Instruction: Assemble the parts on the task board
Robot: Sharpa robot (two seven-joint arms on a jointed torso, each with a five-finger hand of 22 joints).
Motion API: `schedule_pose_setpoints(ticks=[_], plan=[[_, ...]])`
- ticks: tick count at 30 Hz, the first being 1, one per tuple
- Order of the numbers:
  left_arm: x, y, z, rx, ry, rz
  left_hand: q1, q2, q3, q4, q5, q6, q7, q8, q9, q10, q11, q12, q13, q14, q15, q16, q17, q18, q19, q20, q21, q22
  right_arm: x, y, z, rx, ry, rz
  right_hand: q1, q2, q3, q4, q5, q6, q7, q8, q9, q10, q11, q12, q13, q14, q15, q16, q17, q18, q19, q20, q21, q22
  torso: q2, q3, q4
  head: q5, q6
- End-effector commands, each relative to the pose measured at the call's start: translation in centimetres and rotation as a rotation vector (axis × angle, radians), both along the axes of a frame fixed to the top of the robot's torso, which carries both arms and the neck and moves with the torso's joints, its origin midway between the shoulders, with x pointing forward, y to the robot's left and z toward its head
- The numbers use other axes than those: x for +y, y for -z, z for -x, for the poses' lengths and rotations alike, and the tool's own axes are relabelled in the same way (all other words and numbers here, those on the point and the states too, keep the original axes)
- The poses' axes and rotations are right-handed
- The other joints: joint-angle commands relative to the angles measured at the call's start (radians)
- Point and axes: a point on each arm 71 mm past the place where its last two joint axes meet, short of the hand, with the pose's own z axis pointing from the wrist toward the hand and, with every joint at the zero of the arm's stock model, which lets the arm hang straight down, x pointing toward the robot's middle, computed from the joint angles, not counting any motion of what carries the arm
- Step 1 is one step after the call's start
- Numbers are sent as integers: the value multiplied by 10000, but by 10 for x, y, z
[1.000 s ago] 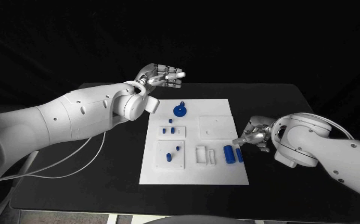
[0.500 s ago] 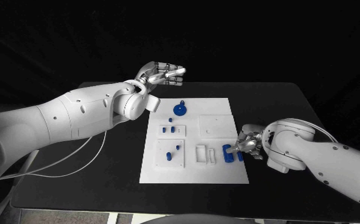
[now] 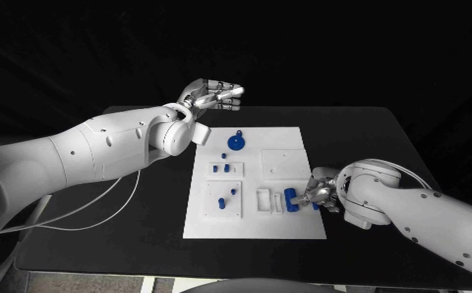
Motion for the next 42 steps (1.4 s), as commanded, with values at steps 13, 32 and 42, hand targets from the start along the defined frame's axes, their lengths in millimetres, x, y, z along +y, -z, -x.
schedule_pose_setpoints(ticks=[13, 32, 42], plan=[[-4, -1, 0, -66, 208, 228, -12, 4, 9, 52, -49, -68, 9, 6, -3, -48, 12, 41, 11, -64, -1, -36, -7, -65, 17, -12, -31, -6, 28, 9, 1, -375, -409, 90, 148, -129, -615, 678, -20, -75, -10, -43, -77, -39, 42, -88, 25, 80, 24, -143, 121, 41, 311, 61, -125, 746, 2, -33, 6, -33, -25], [-7, -1, 1, 64, 316, 223, 4, 66, 28, -6, -49, -79, 9, 7, -3, -57, 17, 43, 11, -69, 3, -34, -5, -54, 14, -4, -30, -5, 38, 30, 6, 91, -762, 534, 500, 153, 253, -886, 197, -40, 25, -47, -84, -68, 60, -87, 33, 106, 57, -175, 176, 66, 309, 116, -115, 754, 6, -19, 3, -48, -22], [-8, 0, 1, 148, 382, 218, -13, 69, 31, -68, -48, -137, 21, 4, -6, -88, 30, 42, 11, -109, 21, -35, -6, -44, 1, 10, -31, -6, 35, 40, 4, 216, -740, 822, 935, 459, -185, -2195, 750, -352, 156, -47, -356, -238, 139, -236, -155, 81, 147, -167, 126, 118, 248, 203, -148, 748, 6, -23, -1, -53, -17]])
